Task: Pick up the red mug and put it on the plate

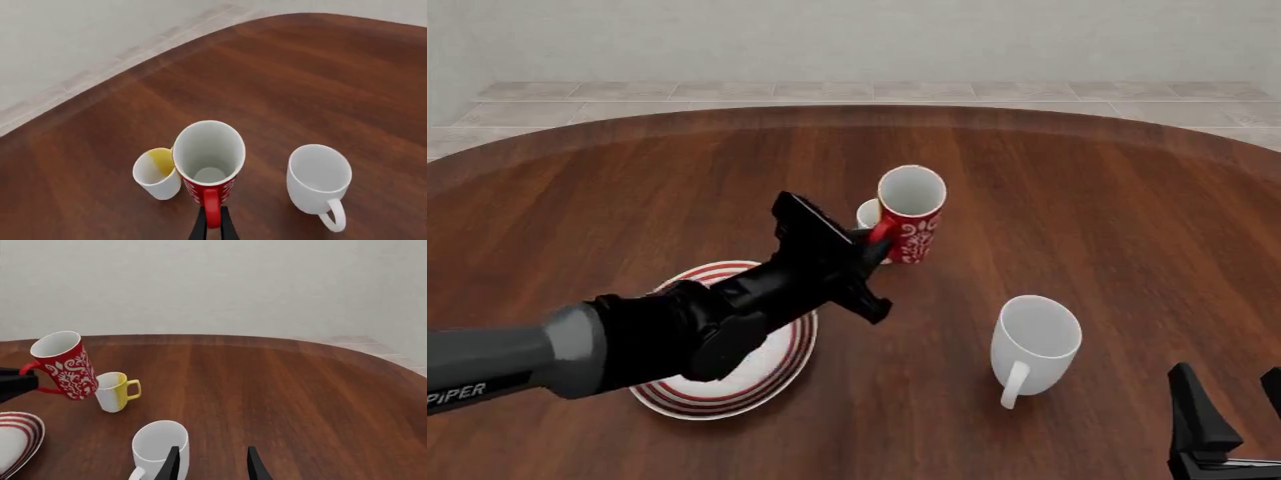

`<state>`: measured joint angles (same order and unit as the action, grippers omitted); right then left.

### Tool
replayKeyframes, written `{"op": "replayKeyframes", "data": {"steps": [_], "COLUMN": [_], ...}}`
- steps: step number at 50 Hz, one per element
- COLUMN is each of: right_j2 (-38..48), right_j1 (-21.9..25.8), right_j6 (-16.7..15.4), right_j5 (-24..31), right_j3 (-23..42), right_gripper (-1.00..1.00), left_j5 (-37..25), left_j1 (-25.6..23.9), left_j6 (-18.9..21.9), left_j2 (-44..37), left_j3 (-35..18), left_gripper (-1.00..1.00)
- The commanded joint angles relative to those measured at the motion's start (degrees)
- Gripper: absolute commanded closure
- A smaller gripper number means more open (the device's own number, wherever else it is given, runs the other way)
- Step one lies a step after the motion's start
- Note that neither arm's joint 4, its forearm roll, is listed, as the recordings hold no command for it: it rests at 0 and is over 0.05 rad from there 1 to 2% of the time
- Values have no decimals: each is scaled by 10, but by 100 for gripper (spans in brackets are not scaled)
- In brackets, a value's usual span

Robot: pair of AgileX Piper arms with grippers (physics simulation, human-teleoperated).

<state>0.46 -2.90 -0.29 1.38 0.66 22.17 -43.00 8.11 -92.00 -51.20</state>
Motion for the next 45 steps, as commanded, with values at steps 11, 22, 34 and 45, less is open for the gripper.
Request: {"op": "replayKeyframes", "data": {"steps": [11,22,34,45], "right_j2": [-2,-3,-3,-3], "right_j1": [3,4,6,7], "right_j6": [2,1,-1,-1], "right_j5": [-6,-6,-6,-5], "right_j3": [-6,-6,-6,-5], "right_gripper": [-100,-100,-100,-100], "left_j5": [-95,-128,-134,-142], "left_j1": [82,110,142,176], "left_j6": [2,0,-1,-2], "left_j2": [160,229,278,312], "left_j3": [61,97,148,185], "left_gripper": [100,100,100,100]}}
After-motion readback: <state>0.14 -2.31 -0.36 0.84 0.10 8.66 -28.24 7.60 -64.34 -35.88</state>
